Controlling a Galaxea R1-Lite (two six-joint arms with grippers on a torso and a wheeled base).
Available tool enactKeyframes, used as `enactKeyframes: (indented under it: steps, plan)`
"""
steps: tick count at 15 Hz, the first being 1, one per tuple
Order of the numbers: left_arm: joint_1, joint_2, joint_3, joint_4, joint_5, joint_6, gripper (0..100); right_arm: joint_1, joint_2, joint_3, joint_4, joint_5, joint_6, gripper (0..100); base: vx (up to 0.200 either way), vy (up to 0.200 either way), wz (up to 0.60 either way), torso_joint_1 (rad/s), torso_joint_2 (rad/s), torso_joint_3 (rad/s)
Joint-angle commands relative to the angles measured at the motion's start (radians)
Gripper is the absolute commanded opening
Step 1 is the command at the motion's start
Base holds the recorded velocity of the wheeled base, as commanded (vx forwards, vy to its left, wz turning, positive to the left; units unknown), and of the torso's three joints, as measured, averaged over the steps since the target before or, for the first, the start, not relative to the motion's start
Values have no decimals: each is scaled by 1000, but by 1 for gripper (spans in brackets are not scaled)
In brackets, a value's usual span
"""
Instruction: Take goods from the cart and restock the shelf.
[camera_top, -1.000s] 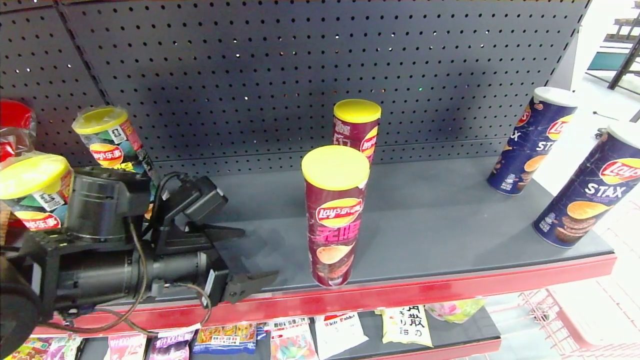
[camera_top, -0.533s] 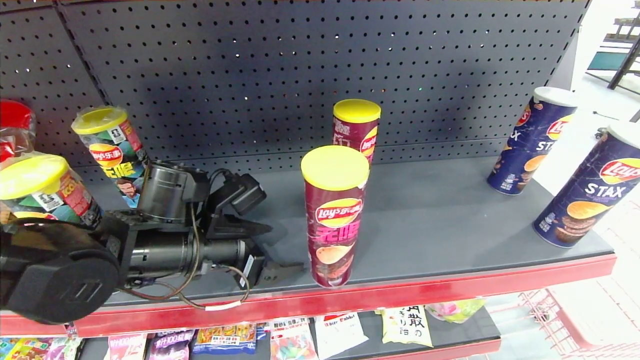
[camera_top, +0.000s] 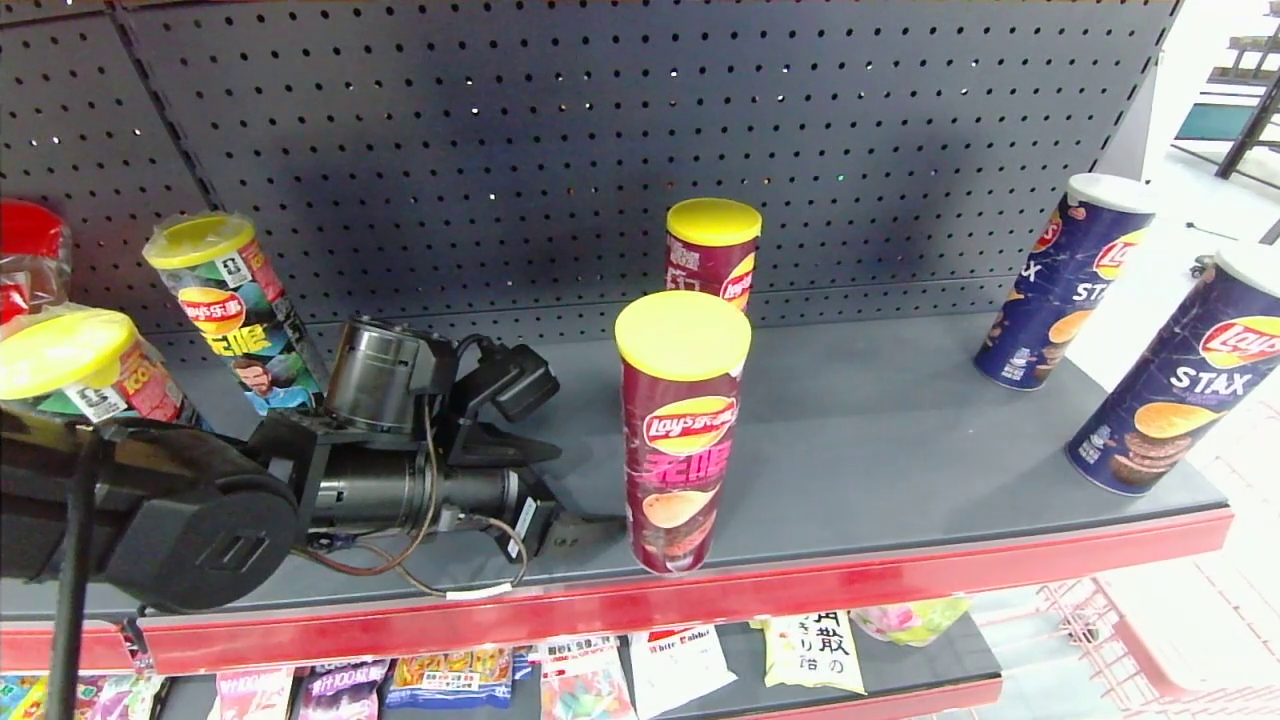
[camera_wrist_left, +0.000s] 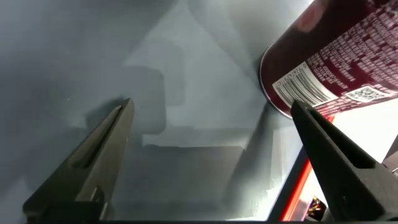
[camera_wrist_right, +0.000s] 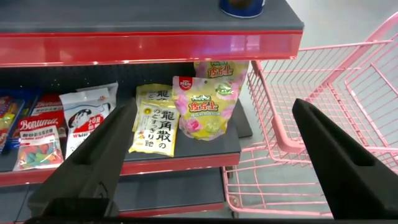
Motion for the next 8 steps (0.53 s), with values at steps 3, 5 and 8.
enactKeyframes:
  steps: [3,5,8]
  plan:
    - [-9,24,-31,0,0,-2,100,0,5,0,0,-1,-1,100,0,0,0,0,0,0]
    - [-16,33,-47,0,0,-2,100,0,3,0,0,-1,-1,100,0,0,0,0,0,0]
    - [-26,46,-60,1,11,-5,100,0,3,0,0,-1,-1,100,0,0,0,0,0,0]
